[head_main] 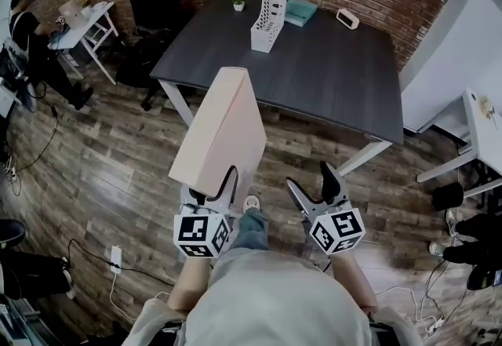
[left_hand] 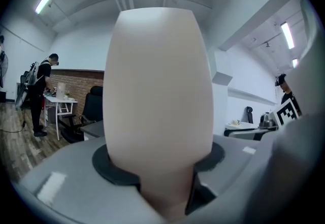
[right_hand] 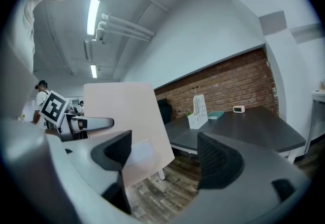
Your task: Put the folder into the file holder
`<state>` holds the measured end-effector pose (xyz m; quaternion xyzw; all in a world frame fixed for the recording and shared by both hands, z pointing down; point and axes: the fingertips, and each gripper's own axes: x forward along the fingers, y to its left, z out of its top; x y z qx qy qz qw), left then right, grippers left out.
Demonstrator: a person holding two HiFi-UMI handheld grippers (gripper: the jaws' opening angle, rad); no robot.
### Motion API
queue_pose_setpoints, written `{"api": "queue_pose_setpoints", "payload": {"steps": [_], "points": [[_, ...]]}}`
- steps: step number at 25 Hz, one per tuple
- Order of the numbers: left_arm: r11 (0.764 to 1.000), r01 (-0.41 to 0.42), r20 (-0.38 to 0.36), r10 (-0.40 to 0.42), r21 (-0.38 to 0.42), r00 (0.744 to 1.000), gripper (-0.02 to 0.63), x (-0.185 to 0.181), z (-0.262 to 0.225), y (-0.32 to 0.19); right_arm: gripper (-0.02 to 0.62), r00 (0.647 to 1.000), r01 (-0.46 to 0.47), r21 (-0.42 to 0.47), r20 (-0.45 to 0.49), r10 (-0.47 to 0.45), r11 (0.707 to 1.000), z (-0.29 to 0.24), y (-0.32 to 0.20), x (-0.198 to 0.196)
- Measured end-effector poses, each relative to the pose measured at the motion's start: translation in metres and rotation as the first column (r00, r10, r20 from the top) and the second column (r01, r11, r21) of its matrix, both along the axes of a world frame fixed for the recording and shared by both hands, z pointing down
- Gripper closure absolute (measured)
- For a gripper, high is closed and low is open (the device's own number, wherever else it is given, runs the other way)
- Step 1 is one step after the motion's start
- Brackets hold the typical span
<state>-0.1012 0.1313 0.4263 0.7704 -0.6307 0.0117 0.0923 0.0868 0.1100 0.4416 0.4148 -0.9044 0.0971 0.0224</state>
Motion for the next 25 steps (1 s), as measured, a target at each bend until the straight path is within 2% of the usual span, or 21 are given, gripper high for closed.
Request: {"api": "queue_pose_setpoints", "payload": {"steps": [11, 25], "points": [[0.999, -0.021, -0.011, 0.021, 0.035, 1.0, 0.336, -0.041, -0.034, -0.133, 0.213, 1.0, -0.007, 0.019, -0.001, 0.007, 1.0, -0.021, -0.126, -0.043], [0.99, -0.077, 0.017, 0.076, 0.121, 0.997, 0.336, -0.078, -0.071, -0.278, 0.215, 0.997, -0.079, 0.03, 0.0, 0.079, 0.996, -0.024, -0.23, -0.077]]}}
